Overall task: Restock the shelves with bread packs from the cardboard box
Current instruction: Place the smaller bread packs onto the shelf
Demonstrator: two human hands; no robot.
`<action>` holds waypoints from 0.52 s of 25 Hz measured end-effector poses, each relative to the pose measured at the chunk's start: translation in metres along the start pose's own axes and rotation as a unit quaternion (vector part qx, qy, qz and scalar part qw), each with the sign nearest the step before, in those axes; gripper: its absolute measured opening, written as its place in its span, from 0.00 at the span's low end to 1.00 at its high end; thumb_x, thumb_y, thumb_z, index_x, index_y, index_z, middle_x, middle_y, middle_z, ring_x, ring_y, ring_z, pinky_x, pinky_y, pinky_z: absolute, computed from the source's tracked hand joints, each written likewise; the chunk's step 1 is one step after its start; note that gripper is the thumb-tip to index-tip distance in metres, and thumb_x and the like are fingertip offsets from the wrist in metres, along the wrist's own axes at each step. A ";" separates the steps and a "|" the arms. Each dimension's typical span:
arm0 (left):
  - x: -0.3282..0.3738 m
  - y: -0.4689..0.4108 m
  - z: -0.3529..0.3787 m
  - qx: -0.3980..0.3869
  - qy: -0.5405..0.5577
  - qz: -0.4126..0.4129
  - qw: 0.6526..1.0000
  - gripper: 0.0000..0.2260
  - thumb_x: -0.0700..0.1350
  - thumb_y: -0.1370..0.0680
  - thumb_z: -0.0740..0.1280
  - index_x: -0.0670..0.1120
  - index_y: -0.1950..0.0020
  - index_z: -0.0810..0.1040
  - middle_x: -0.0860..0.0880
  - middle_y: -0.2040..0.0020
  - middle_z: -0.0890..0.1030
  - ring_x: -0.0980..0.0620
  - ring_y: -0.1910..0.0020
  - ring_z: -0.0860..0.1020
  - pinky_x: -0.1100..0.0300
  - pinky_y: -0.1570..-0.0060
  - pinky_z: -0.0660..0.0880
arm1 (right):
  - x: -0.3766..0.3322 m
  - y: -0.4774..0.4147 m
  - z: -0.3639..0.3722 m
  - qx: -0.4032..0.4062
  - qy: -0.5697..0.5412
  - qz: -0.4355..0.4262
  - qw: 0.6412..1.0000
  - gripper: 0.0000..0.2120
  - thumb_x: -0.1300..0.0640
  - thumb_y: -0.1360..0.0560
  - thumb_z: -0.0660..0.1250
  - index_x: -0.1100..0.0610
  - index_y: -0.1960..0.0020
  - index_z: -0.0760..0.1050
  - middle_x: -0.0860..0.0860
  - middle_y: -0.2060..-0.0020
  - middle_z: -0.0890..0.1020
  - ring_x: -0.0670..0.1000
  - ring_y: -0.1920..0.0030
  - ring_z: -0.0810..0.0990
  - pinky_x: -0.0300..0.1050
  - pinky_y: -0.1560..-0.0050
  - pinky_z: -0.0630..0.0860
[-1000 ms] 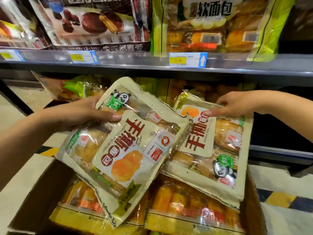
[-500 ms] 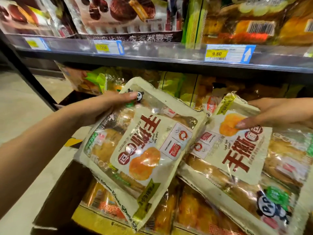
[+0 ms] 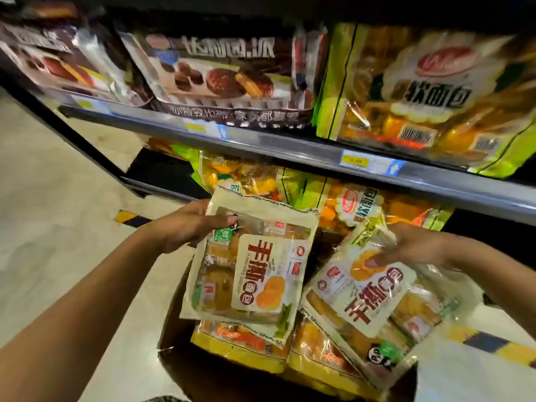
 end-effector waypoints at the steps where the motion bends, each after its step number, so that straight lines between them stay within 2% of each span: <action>1: 0.010 0.022 -0.006 0.022 0.039 -0.004 0.999 0.20 0.58 0.30 0.74 0.53 0.41 0.80 0.44 0.47 0.84 0.37 0.48 0.81 0.48 0.51 0.72 | -0.008 0.022 0.001 -0.003 0.012 0.036 0.999 0.36 0.36 0.43 0.78 0.56 0.43 0.78 0.44 0.49 0.81 0.45 0.52 0.80 0.40 0.50 0.75; 2: 0.017 0.044 -0.013 0.047 0.087 -0.007 0.995 0.27 0.61 0.36 0.76 0.52 0.41 0.80 0.41 0.45 0.83 0.38 0.48 0.81 0.48 0.51 0.72 | -0.016 0.043 0.003 0.000 0.015 0.067 0.998 0.33 0.39 0.39 0.77 0.59 0.43 0.76 0.45 0.51 0.76 0.45 0.53 0.76 0.37 0.54 0.71; 4: 0.043 0.096 -0.024 0.103 0.179 -0.017 0.978 0.38 0.64 0.45 0.79 0.49 0.40 0.80 0.41 0.43 0.83 0.43 0.49 0.83 0.51 0.52 0.77 | -0.043 0.092 -0.002 0.039 0.016 0.062 0.997 0.17 0.46 0.32 0.75 0.54 0.57 0.72 0.45 0.61 0.74 0.43 0.62 0.72 0.31 0.65 0.67; 5: 0.060 0.125 -0.031 0.125 0.216 -0.014 0.968 0.39 0.64 0.47 0.80 0.48 0.41 0.80 0.42 0.44 0.84 0.45 0.49 0.83 0.52 0.52 0.79 | -0.053 0.117 -0.012 0.074 0.009 0.042 0.996 0.16 0.45 0.32 0.75 0.51 0.59 0.70 0.46 0.63 0.75 0.43 0.63 0.73 0.32 0.66 0.69; 6: 0.081 0.159 -0.035 0.140 0.250 -0.008 0.958 0.38 0.63 0.48 0.81 0.47 0.43 0.81 0.43 0.44 0.84 0.46 0.50 0.84 0.53 0.53 0.80 | -0.066 0.147 -0.023 0.093 0.001 0.037 0.995 0.19 0.40 0.35 0.76 0.51 0.58 0.71 0.47 0.62 0.79 0.45 0.61 0.77 0.36 0.62 0.73; 7: 0.104 0.193 -0.042 0.157 0.276 -0.004 0.948 0.33 0.61 0.46 0.81 0.47 0.45 0.83 0.43 0.45 0.84 0.47 0.52 0.84 0.52 0.52 0.80 | -0.086 0.181 -0.044 0.135 -0.006 0.015 0.991 0.22 0.37 0.38 0.76 0.51 0.55 0.74 0.47 0.60 0.82 0.47 0.58 0.81 0.41 0.58 0.76; 8: 0.127 0.225 -0.052 0.173 0.300 -0.001 0.938 0.26 0.58 0.39 0.79 0.47 0.46 0.83 0.43 0.45 0.84 0.47 0.53 0.84 0.51 0.52 0.80 | -0.103 0.217 -0.068 0.168 -0.036 0.000 0.985 0.20 0.39 0.37 0.76 0.51 0.56 0.77 0.45 0.60 0.83 0.44 0.57 0.82 0.40 0.57 0.77; 9: 0.150 0.255 -0.061 0.182 0.326 0.010 0.928 0.18 0.53 0.31 0.75 0.47 0.44 0.82 0.42 0.43 0.84 0.46 0.52 0.84 0.50 0.51 0.80 | -0.127 0.258 -0.091 0.200 -0.063 -0.012 0.978 0.12 0.48 0.34 0.77 0.52 0.60 0.78 0.43 0.64 0.82 0.39 0.61 0.81 0.34 0.60 0.74; 10: 0.172 0.282 -0.068 0.185 0.343 0.020 0.921 0.15 0.48 0.26 0.69 0.46 0.41 0.80 0.41 0.41 0.82 0.45 0.50 0.83 0.49 0.52 0.81 | -0.157 0.301 -0.111 0.215 -0.085 -0.033 0.972 0.10 0.56 0.32 0.77 0.51 0.65 0.76 0.42 0.70 0.80 0.34 0.66 0.78 0.29 0.64 0.71; 11: 0.192 0.304 -0.075 0.191 0.353 0.035 0.915 0.15 0.44 0.24 0.66 0.46 0.37 0.78 0.40 0.39 0.81 0.43 0.46 0.82 0.48 0.51 0.81 | -0.184 0.336 -0.131 0.233 -0.097 -0.053 0.966 0.13 0.61 0.32 0.76 0.50 0.68 0.74 0.41 0.75 0.78 0.33 0.70 0.76 0.28 0.67 0.69; 13: 0.242 0.351 -0.089 0.204 0.382 0.052 0.900 0.20 0.44 0.26 0.65 0.43 0.34 0.75 0.39 0.36 0.79 0.41 0.43 0.81 0.45 0.49 0.79 | -0.236 0.404 -0.171 0.259 -0.138 -0.104 0.950 0.15 0.67 0.31 0.73 0.51 0.66 0.74 0.41 0.76 0.78 0.33 0.72 0.74 0.25 0.67 0.69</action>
Point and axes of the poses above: each hand's wrist, its own y-axis away from the middle knuckle, its own z-axis out of the palm, x = y × z, the point moved 8 cm from there along -y, towards the middle knuckle
